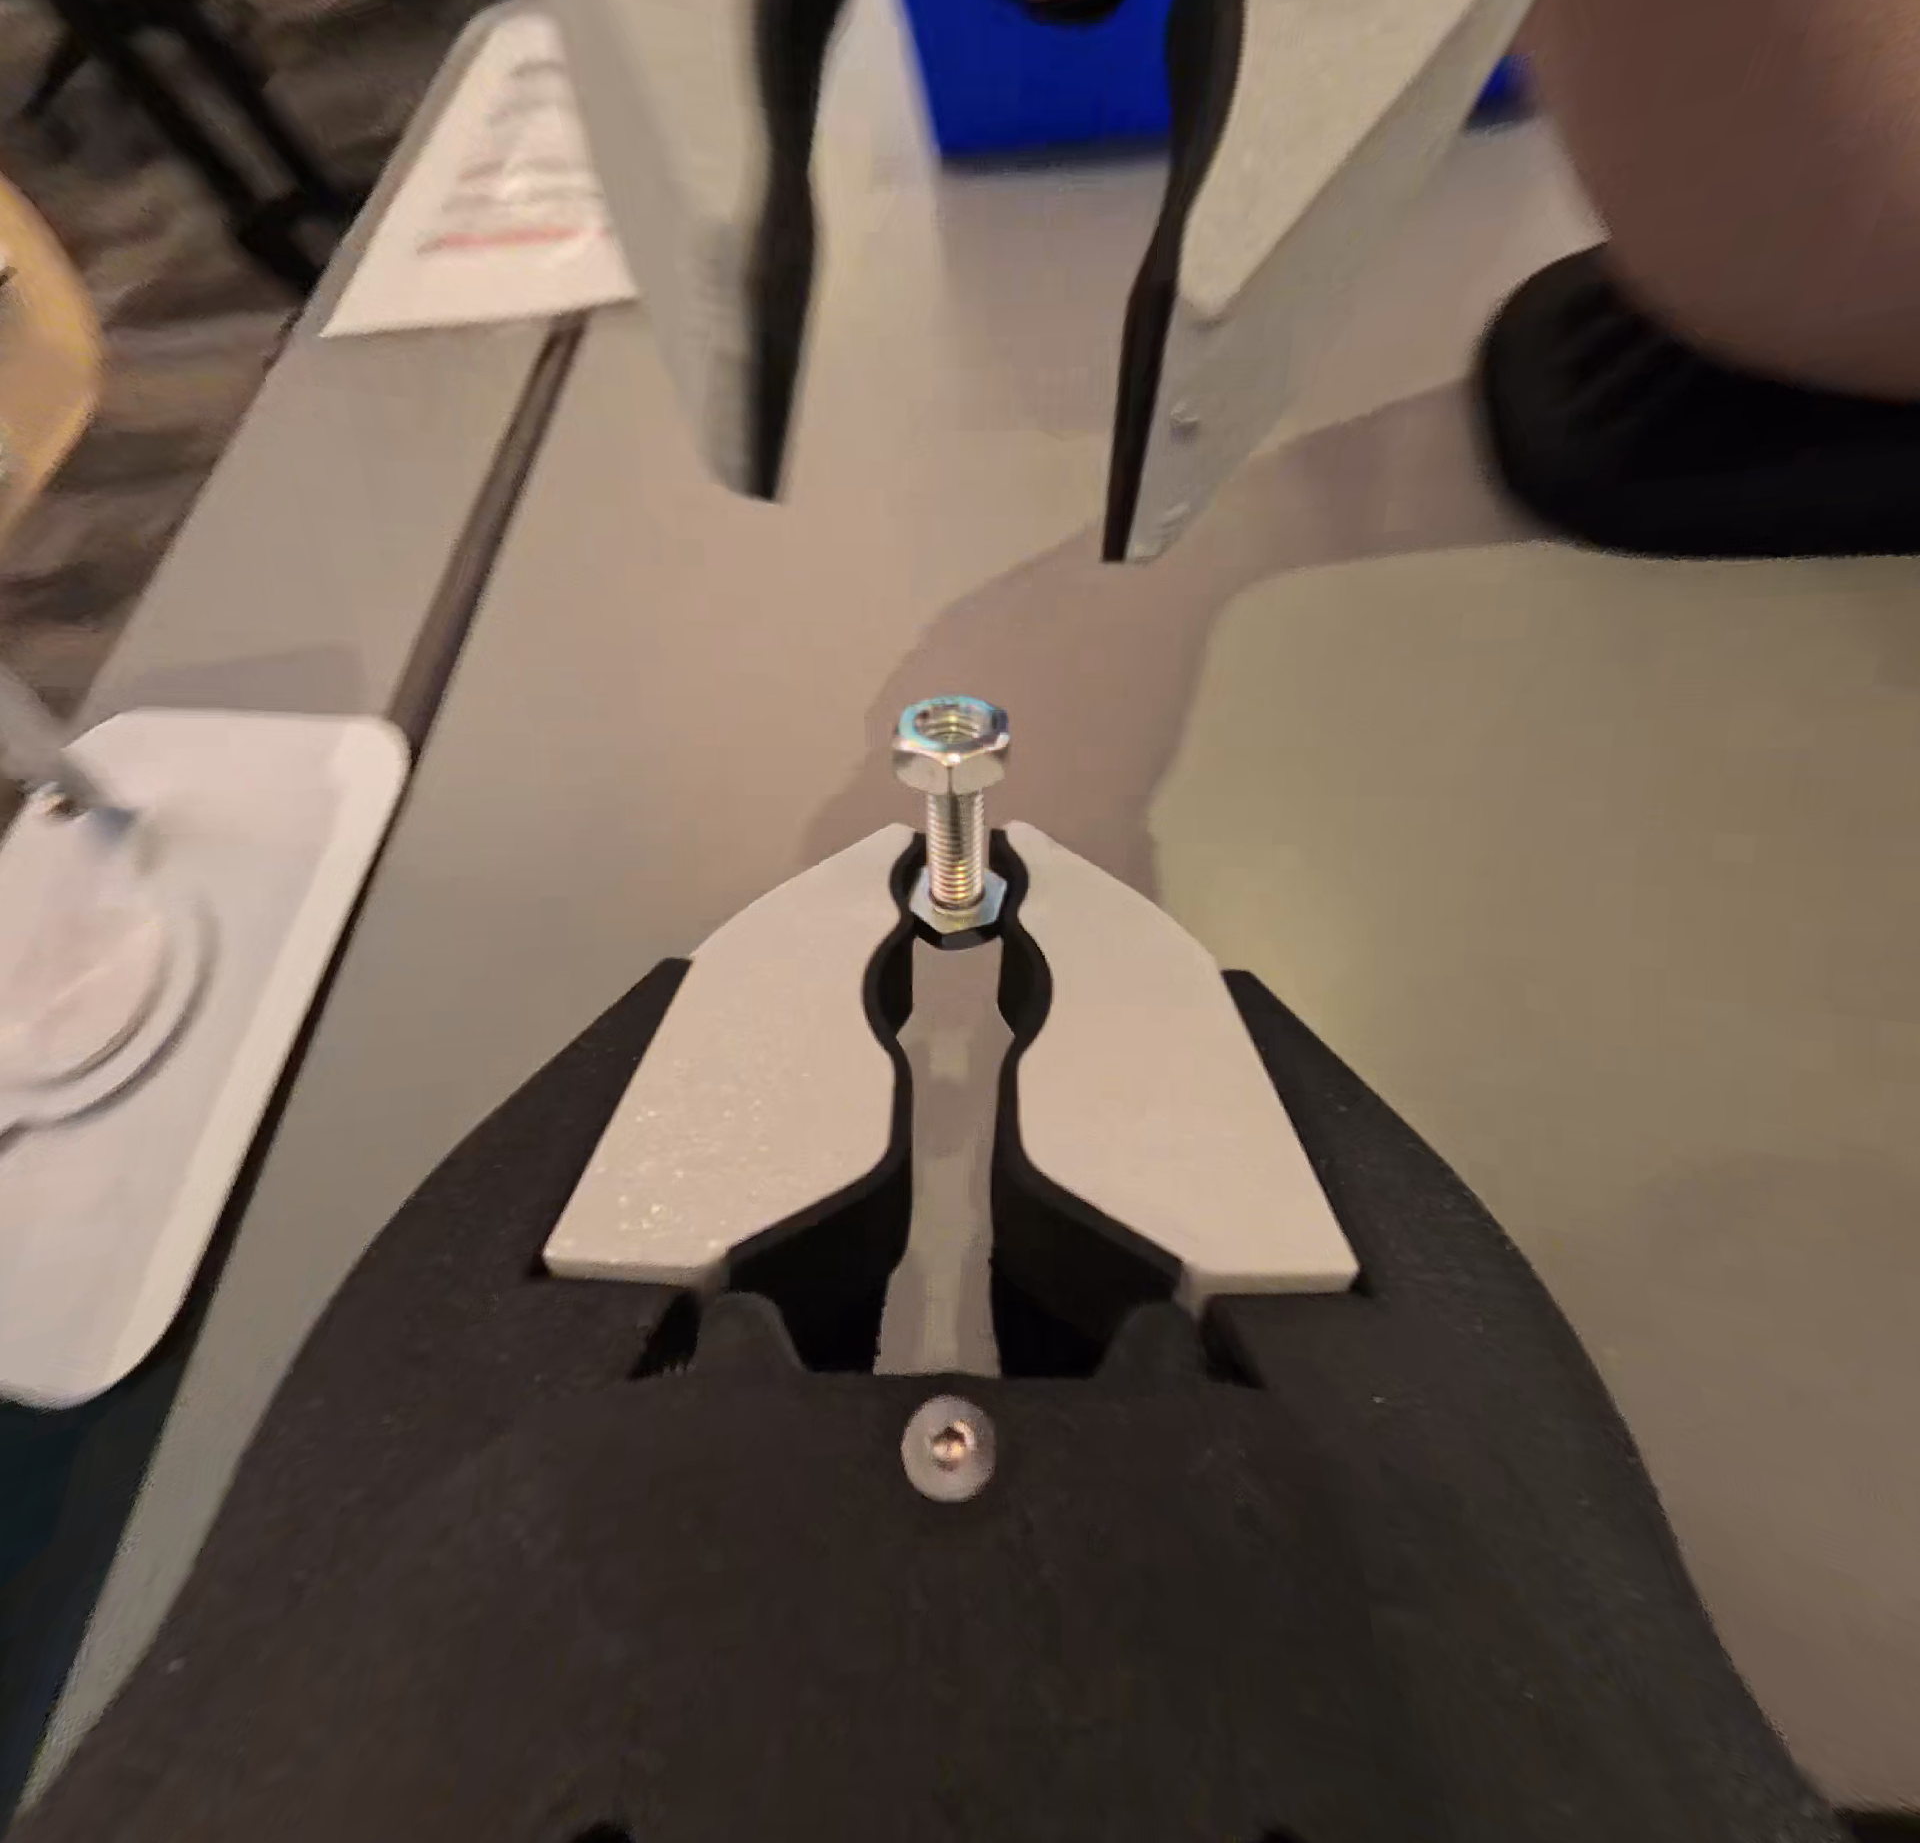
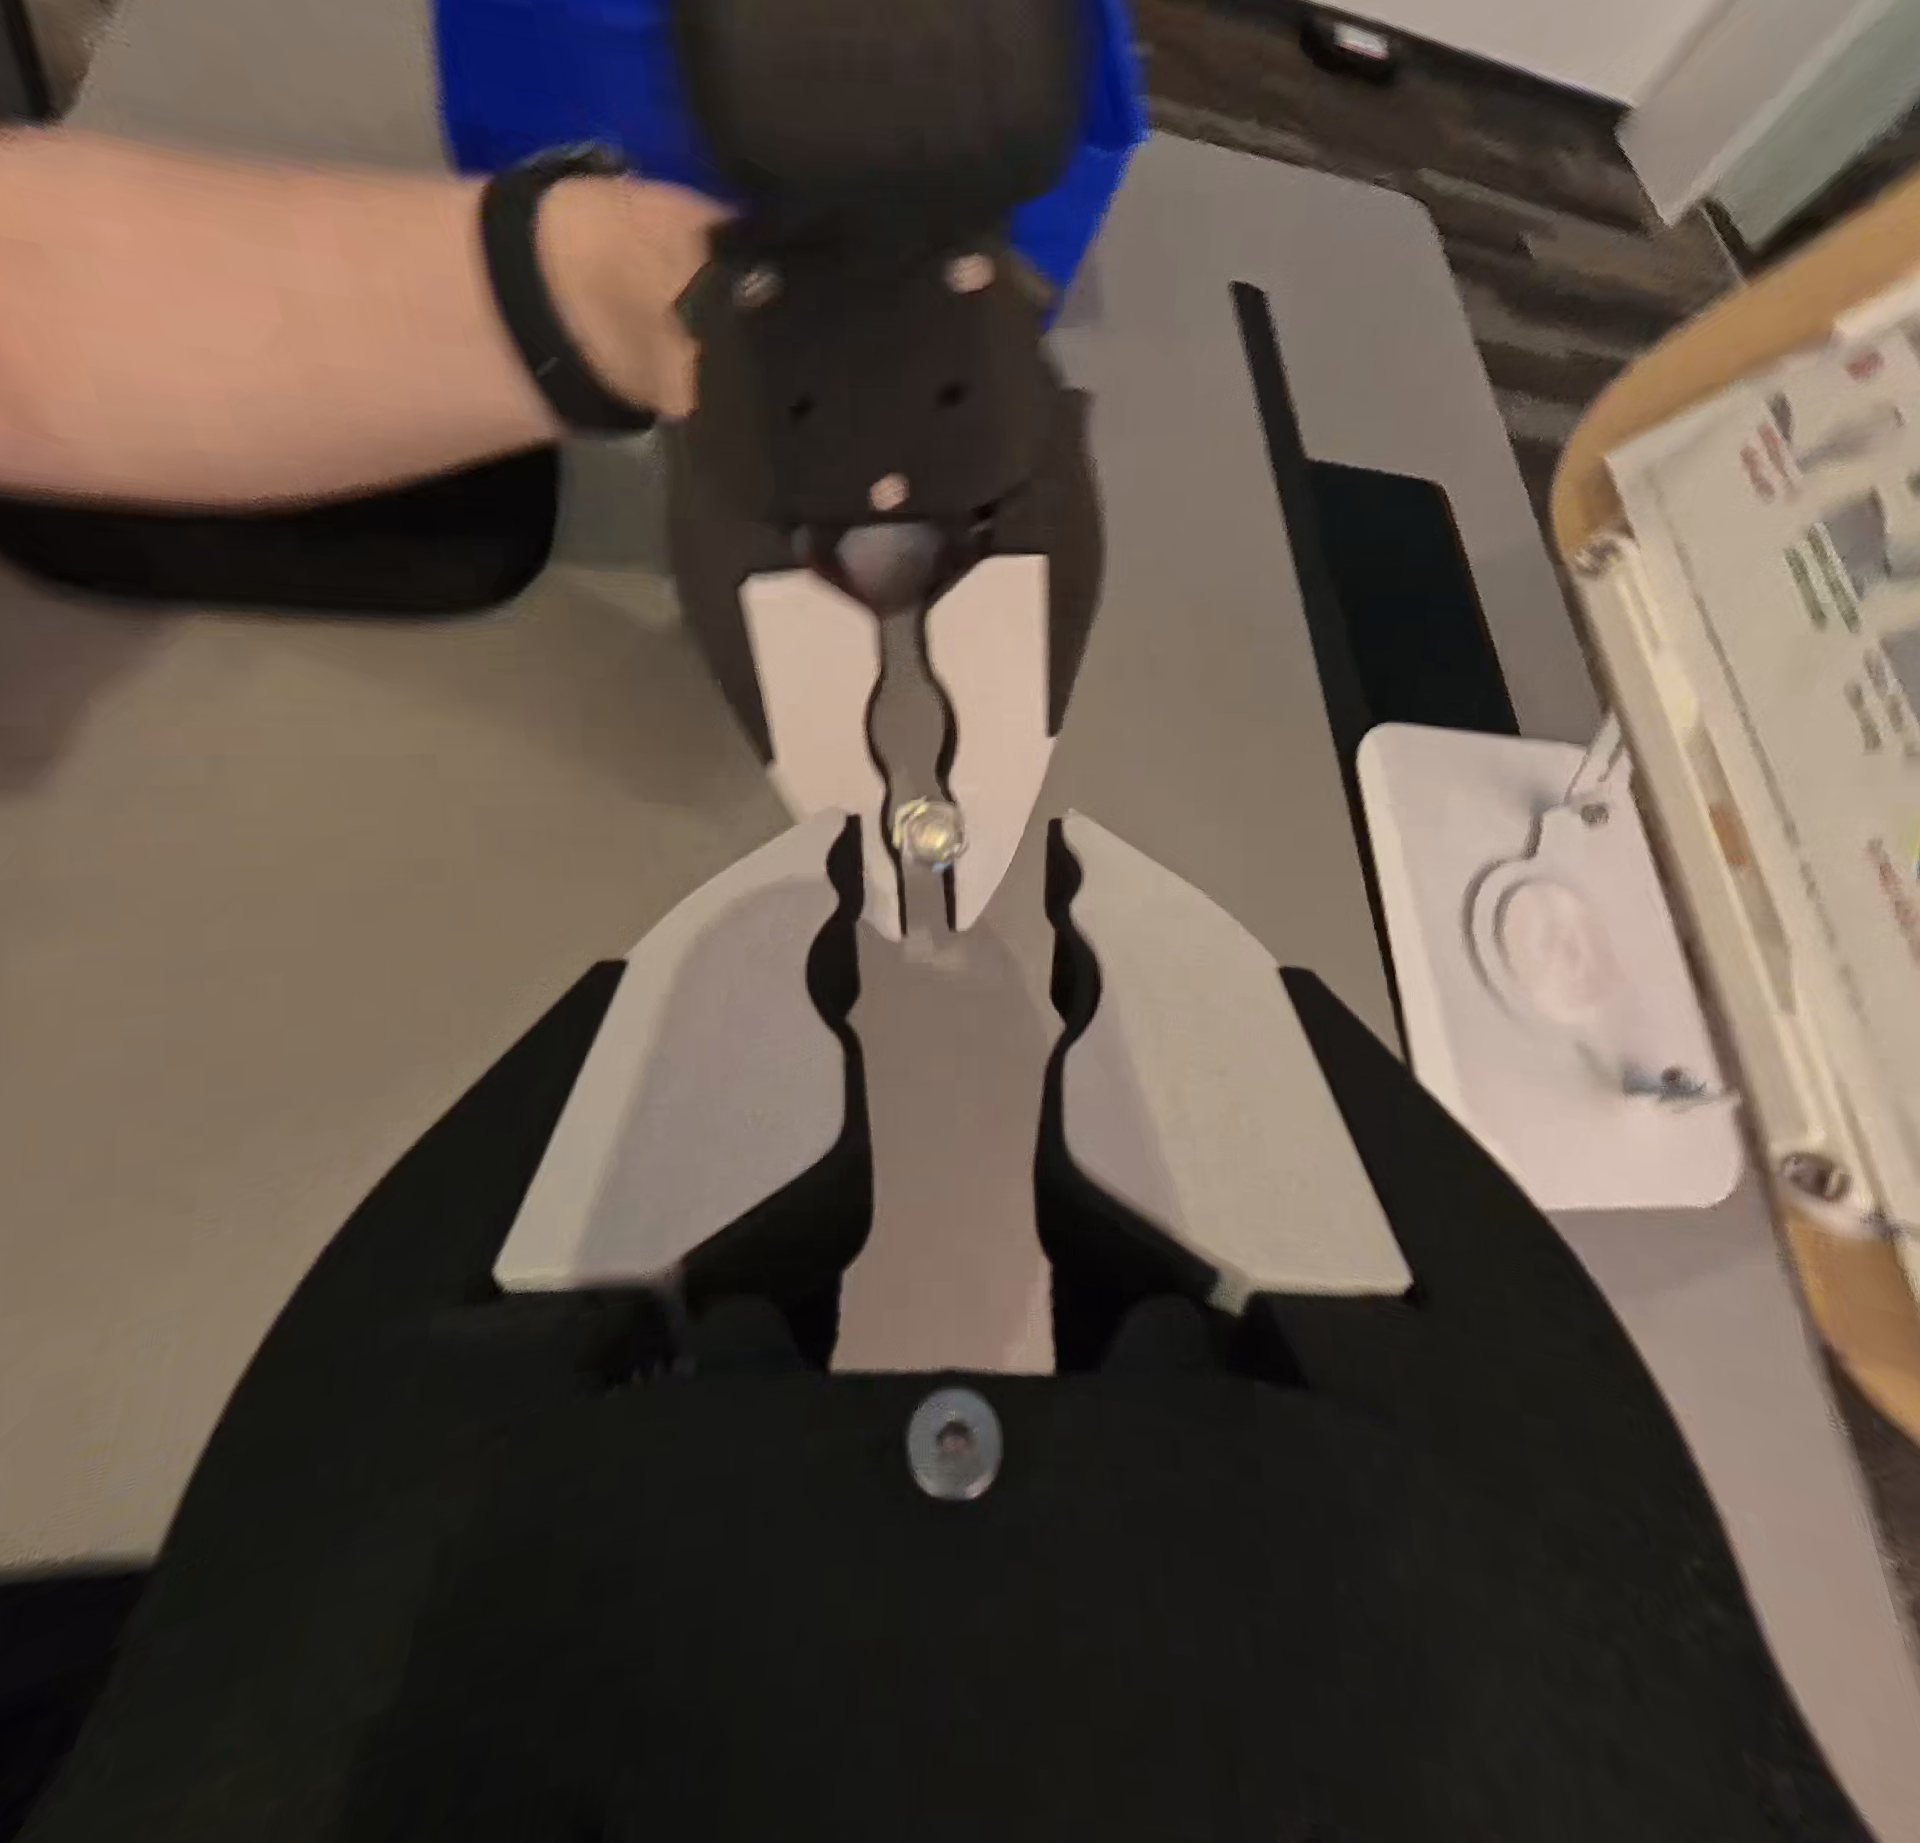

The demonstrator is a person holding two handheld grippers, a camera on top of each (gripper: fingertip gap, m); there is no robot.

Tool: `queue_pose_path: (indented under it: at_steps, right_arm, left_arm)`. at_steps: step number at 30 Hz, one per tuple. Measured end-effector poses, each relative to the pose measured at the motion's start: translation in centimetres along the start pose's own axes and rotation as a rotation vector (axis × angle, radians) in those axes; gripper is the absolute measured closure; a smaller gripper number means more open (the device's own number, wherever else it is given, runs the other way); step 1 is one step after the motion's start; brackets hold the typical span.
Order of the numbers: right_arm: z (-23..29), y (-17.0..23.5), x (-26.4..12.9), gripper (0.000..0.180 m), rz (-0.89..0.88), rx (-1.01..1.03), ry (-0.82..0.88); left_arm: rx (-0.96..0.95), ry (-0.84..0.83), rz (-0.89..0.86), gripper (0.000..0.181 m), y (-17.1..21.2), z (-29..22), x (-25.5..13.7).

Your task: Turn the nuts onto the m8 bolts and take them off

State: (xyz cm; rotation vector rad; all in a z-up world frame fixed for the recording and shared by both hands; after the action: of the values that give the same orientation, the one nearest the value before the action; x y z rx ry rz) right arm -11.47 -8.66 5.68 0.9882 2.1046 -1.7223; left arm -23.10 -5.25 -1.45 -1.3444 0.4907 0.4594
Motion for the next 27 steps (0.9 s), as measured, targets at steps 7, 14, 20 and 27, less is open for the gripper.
queue_pose_path:
  at_steps: [7,14,20,27]
  right_arm:
    - [3.2,-1.3,0.1,0.153,0.081,-0.223,-0.06]
    - [3.6,-1.7,1.3,0.158,0.121,-0.177,-0.093]
    - [3.0,-1.6,1.5,0.162,0.123,-0.094,-0.091]
    - [2.9,-1.8,1.6,0.163,0.095,-0.061,-0.108]
  left_arm:
    - [0.06,0.286,-0.102,0.17,0.1,-2.4,-1.7]
    - [0.071,0.293,-0.09,0.17,-0.1,-2.6,-1.4]
    - [0.063,0.27,-0.089,0.17,-0.1,-2.4,-1.4]
    - [0.052,0.261,-0.103,0.17,-0.3,-2.2,-1.6]
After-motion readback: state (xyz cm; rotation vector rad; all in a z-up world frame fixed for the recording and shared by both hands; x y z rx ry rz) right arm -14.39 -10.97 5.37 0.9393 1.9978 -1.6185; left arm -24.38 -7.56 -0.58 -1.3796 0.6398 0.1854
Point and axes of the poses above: each gripper's, where its closed fingertips meet, x out along the fingers, y out of its underside, z = x × y across the jaws, the point moved 8 cm from there along -x, back along the fingers, and after that the axes turned 2 degrees about -x, right-handed, at the moved point
